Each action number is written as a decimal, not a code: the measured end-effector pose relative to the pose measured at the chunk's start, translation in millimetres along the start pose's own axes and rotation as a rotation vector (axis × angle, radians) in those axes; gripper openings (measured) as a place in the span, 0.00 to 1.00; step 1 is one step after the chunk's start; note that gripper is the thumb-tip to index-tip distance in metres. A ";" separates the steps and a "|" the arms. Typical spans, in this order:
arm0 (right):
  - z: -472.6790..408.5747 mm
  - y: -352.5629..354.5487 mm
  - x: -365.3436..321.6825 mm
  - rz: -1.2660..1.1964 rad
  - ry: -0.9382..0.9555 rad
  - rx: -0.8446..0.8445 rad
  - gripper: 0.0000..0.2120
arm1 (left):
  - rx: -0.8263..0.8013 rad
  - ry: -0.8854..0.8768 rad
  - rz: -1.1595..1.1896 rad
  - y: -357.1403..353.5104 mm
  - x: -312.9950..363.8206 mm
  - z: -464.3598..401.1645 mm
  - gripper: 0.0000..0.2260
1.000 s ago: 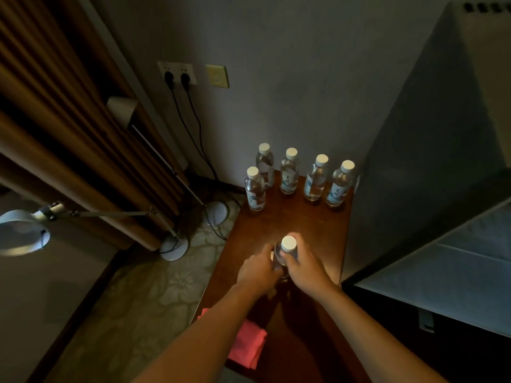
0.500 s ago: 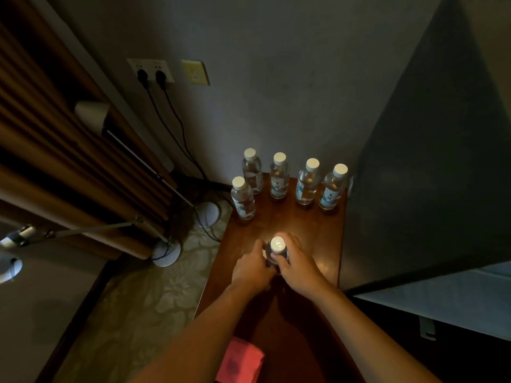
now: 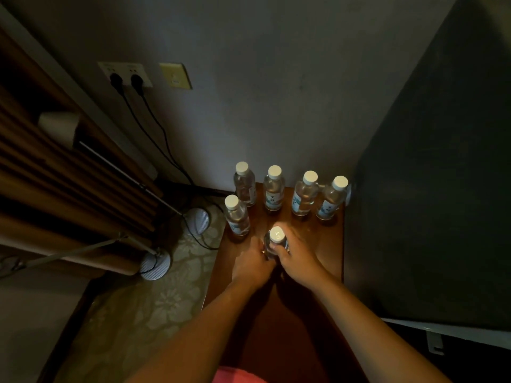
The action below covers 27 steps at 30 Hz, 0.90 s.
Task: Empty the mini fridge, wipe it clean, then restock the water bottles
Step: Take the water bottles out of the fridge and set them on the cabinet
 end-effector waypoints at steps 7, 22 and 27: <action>-32.0 5.8 -3.9 -0.007 -0.011 0.017 0.15 | 0.039 -0.033 0.025 2.6 3.5 -26.4 0.14; -64.4 6.6 -6.0 0.013 -0.094 -0.006 0.19 | 0.084 -0.013 0.038 9.2 9.4 -51.0 0.13; -56.7 8.7 -9.8 0.015 -0.069 -0.007 0.16 | 0.066 -0.034 -0.003 12.4 9.5 -42.3 0.15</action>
Point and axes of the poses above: each hand's wrist, its own z-axis away from the middle knuckle, its own y-axis out of the back of the hand, x = y × z, the point moved 4 cm from there along -z, towards the middle knuckle, and after that the axes turned 7 degrees about -y, right-handed, at the moved point
